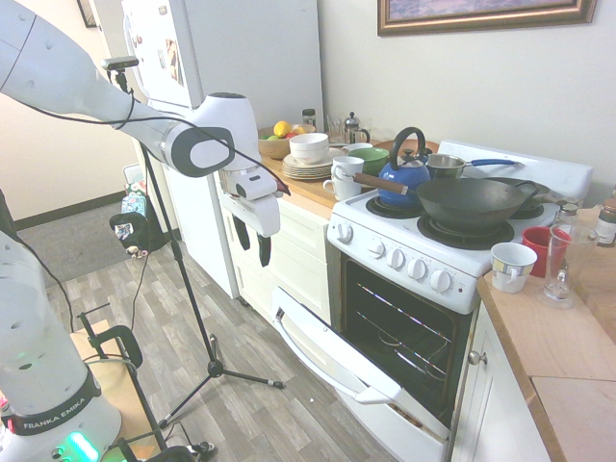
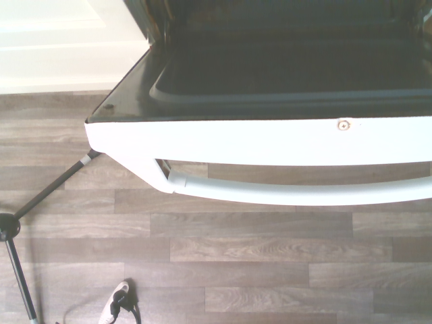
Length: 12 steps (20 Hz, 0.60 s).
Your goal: Close the oven
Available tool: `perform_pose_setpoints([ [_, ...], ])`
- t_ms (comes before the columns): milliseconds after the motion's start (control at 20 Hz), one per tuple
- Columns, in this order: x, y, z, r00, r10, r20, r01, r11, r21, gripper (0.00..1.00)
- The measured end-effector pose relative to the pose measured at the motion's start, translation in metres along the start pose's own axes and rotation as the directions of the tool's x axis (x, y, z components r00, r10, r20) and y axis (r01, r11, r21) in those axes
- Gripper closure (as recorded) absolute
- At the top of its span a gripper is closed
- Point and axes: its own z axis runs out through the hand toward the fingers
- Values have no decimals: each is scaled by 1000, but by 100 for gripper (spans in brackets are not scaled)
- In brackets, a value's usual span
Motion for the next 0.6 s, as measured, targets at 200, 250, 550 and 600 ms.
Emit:
perform_pose_setpoints([
  [200, 3, 7, 19, 1000, -9, 25, 11, 998, -60, 0],
  [250, 8, 12, 37, 1000, -13, 25, 15, 996, -92, 0],
  [550, 33, 37, 184, 995, 49, 89, -32, 983, -183, 0],
  [600, 34, 31, 200, 994, 63, 84, -48, 984, -173, 0],
])
